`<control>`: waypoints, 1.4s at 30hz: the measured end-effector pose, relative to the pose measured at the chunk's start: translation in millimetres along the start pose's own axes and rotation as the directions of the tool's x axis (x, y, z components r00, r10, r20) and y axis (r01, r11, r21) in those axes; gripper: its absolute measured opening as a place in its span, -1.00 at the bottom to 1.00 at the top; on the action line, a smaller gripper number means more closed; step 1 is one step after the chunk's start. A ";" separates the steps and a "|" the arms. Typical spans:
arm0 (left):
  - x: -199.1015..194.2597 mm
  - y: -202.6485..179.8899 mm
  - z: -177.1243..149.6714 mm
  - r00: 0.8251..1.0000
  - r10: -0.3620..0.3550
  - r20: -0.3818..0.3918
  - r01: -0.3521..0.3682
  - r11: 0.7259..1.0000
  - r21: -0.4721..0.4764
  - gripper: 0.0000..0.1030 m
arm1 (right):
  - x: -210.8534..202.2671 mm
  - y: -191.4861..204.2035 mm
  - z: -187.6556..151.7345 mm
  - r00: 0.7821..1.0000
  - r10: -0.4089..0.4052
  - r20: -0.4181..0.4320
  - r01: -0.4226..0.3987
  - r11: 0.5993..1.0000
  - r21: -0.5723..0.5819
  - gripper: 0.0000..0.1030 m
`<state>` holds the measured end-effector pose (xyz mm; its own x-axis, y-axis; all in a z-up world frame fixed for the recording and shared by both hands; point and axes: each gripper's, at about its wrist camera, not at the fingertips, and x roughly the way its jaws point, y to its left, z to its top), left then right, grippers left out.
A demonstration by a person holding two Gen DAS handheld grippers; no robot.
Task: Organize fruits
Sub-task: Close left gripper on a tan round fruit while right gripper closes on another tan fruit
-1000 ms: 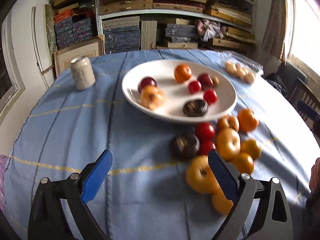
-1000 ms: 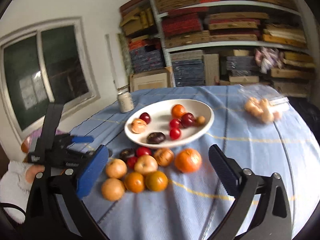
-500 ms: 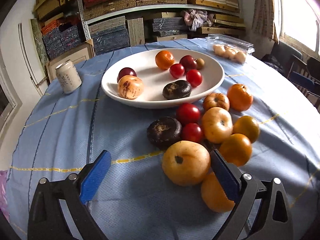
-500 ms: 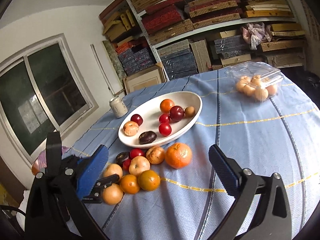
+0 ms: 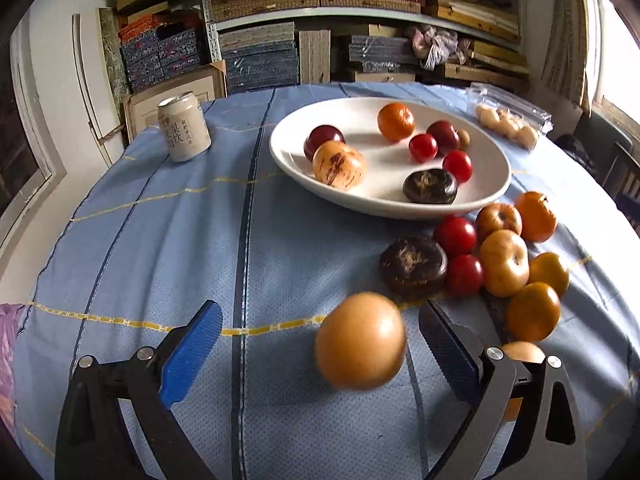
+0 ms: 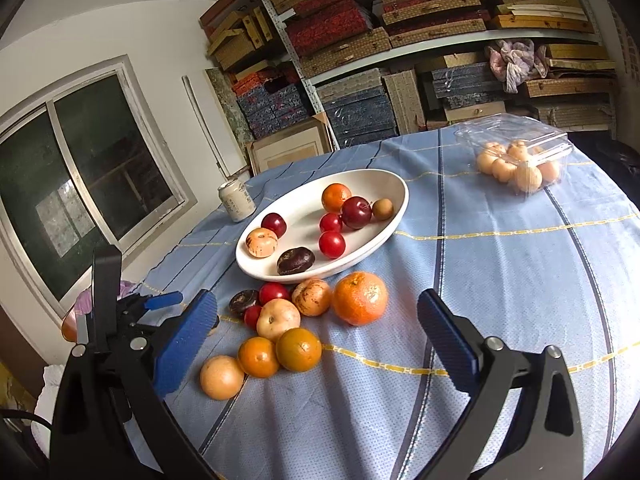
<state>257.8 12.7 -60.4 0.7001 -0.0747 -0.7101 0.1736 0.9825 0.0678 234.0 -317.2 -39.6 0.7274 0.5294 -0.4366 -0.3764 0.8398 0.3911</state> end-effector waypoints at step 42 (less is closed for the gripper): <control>-11.3 20.5 -15.0 0.997 -0.059 -0.041 0.057 0.998 -0.031 -0.11 | 10.1 39.1 -18.2 0.991 0.104 -0.086 -0.115 0.983 -0.143 0.89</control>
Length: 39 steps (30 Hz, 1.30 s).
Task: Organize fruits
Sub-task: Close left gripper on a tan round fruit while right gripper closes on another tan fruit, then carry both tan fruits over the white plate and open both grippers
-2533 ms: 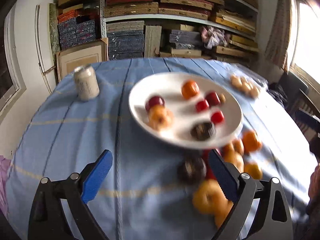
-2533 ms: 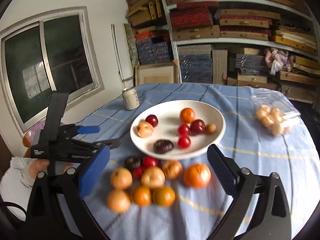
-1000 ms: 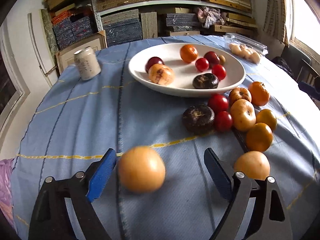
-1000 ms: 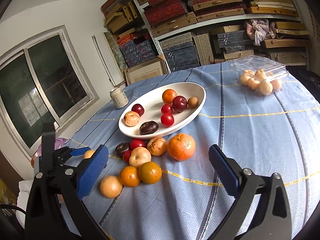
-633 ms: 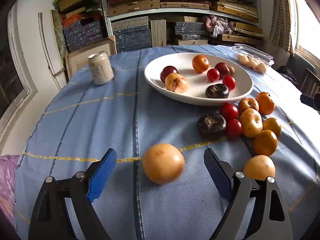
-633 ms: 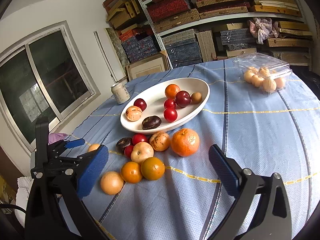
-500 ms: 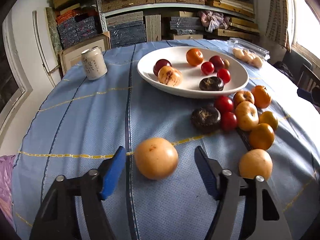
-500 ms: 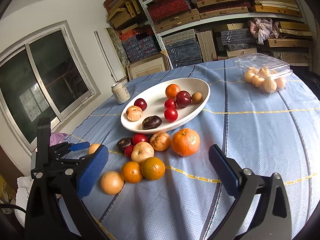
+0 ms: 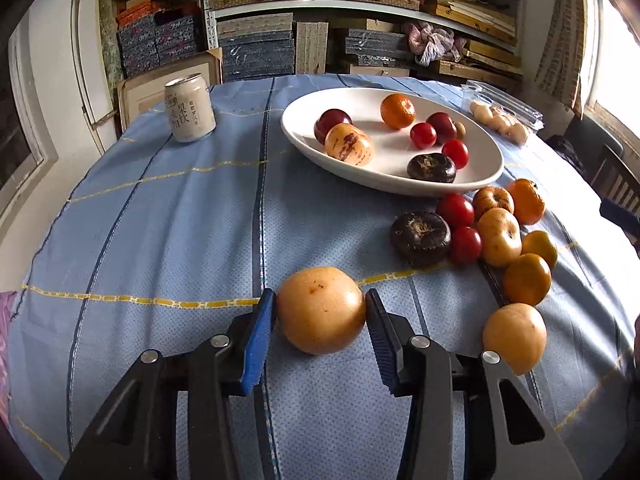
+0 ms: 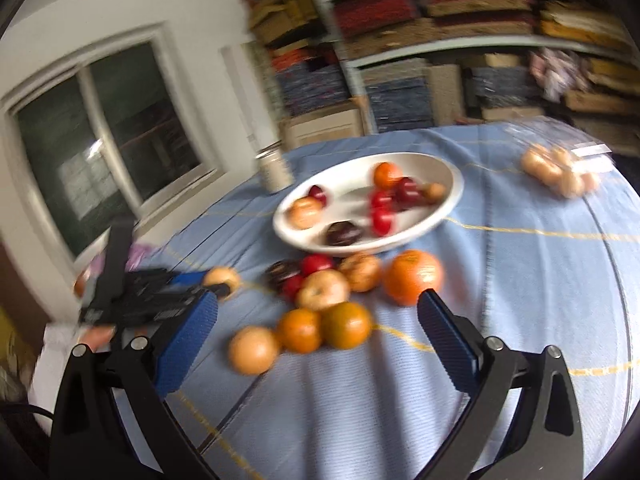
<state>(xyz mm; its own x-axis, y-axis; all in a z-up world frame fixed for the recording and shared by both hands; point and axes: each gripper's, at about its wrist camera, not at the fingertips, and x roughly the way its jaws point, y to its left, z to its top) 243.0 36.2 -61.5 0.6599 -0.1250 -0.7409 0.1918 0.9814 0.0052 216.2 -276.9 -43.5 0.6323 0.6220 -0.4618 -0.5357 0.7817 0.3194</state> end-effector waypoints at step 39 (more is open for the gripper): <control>-7.9 -1.5 5.0 0.998 -0.064 0.022 0.065 0.997 -0.041 -0.11 | 68.8 47.7 -24.5 0.959 0.015 -0.283 -0.051 0.991 -0.121 -0.16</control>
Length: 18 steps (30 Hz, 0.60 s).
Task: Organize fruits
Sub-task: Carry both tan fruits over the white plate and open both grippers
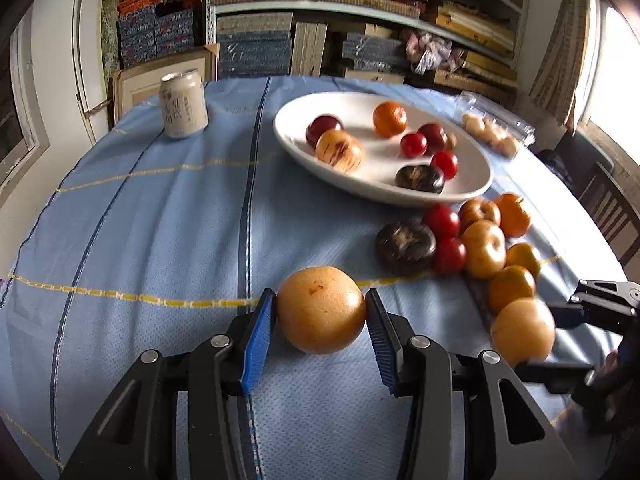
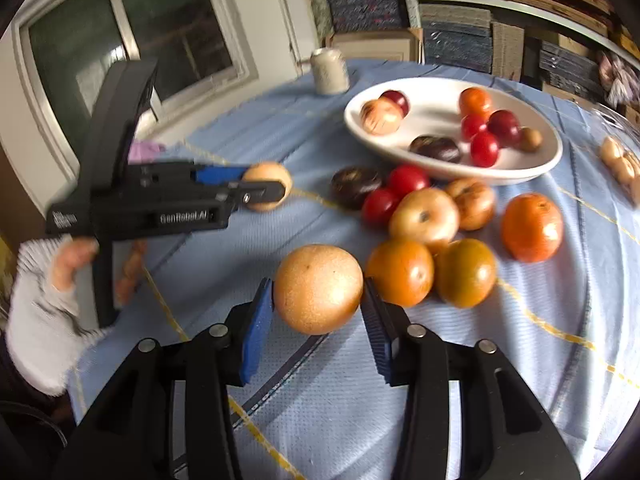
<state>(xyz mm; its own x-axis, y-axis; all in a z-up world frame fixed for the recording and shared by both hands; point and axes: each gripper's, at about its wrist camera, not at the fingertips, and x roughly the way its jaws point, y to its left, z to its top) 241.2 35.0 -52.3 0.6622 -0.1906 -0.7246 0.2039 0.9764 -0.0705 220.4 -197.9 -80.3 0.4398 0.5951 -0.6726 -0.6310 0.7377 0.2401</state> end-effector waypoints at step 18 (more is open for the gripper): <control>1.6 -41.3 122.7 0.991 -0.037 0.129 0.036 0.999 0.014 -0.11 | -91.2 -90.6 89.7 0.938 -0.176 0.299 0.122 0.974 0.190 -0.16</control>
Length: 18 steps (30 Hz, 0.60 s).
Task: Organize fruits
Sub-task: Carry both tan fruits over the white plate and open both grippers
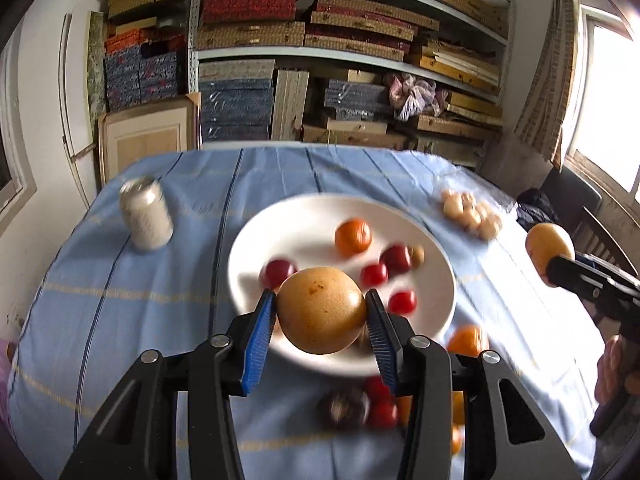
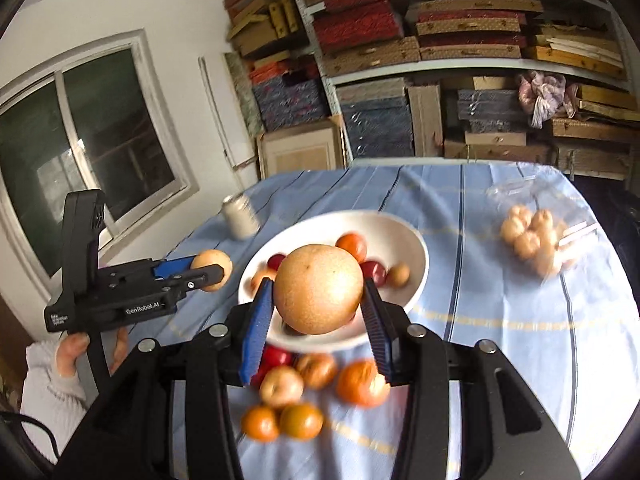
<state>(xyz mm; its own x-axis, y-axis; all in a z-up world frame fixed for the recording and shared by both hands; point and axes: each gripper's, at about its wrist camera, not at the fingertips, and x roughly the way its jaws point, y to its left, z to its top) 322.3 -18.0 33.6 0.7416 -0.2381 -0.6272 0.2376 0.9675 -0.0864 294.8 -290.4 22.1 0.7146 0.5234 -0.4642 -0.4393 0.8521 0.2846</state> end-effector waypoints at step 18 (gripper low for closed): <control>136.1 30.3 52.1 0.994 0.017 -0.112 -0.026 0.997 -0.079 -0.11 | 165.8 13.7 3.8 0.970 0.017 -0.243 -0.038 0.996 -0.083 -0.16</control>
<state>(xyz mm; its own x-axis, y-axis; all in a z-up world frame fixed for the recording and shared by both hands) 463.1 -25.5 -14.1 0.6703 -0.2109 -0.7115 0.1685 0.9770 -0.1309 409.3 -191.9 -47.8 0.5535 0.5221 -0.6489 -0.5103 0.8284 0.2312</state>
